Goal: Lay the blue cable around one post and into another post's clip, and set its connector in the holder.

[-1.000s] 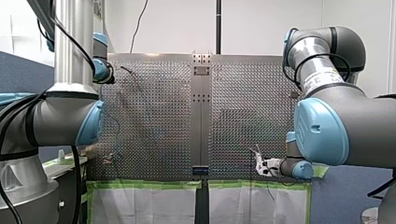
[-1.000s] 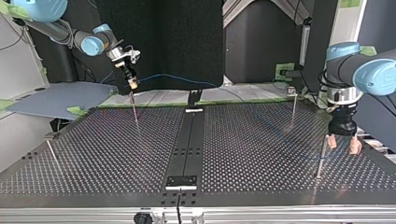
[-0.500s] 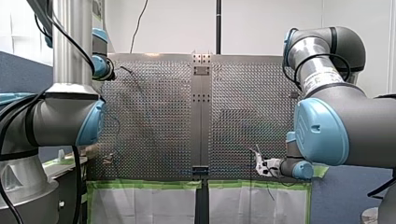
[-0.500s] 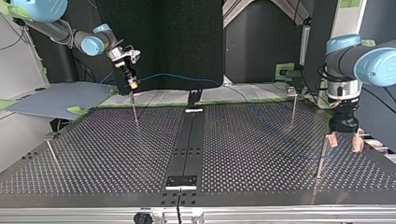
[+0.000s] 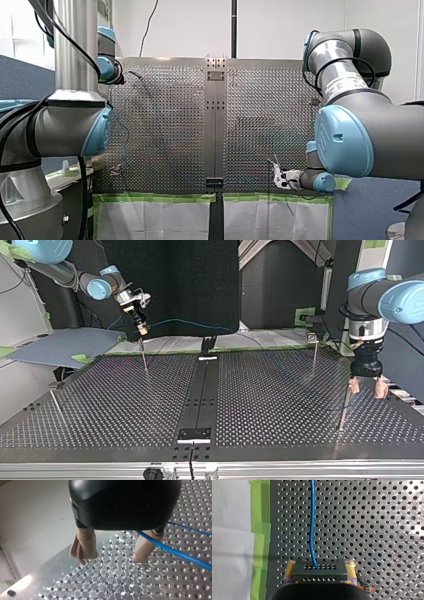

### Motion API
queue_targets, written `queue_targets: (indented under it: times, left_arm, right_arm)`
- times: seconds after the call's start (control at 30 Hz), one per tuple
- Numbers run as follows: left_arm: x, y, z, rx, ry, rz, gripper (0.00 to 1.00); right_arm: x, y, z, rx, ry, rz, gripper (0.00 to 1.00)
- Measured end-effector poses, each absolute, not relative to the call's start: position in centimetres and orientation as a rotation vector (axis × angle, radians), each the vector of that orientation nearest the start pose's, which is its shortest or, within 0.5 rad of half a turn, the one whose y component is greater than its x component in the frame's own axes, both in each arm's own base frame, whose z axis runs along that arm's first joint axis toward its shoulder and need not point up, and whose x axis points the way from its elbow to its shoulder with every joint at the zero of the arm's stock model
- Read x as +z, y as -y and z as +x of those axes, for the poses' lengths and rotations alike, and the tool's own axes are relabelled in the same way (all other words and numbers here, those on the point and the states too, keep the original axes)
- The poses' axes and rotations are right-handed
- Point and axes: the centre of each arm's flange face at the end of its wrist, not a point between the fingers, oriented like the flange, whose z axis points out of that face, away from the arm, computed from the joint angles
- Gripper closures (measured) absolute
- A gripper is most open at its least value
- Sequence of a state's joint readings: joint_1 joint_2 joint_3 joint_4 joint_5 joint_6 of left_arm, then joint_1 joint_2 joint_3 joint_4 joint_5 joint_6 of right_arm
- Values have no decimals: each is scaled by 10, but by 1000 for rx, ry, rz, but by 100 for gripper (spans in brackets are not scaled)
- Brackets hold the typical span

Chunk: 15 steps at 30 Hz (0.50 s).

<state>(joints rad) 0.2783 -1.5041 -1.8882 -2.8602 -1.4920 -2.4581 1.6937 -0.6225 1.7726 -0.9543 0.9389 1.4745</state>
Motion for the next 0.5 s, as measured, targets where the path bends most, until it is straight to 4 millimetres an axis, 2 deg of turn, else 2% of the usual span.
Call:
queue_targets:
  times: [0.3,0.5]
  left_arm:
    - [396,14,469,-510,-1354,-800,0]
    - [400,19,456,-496,-1373,-786,0]
  right_arm:
    - [-61,537,260,1634,833,1899,100]
    - [-61,537,261,1635,832,1900,100]
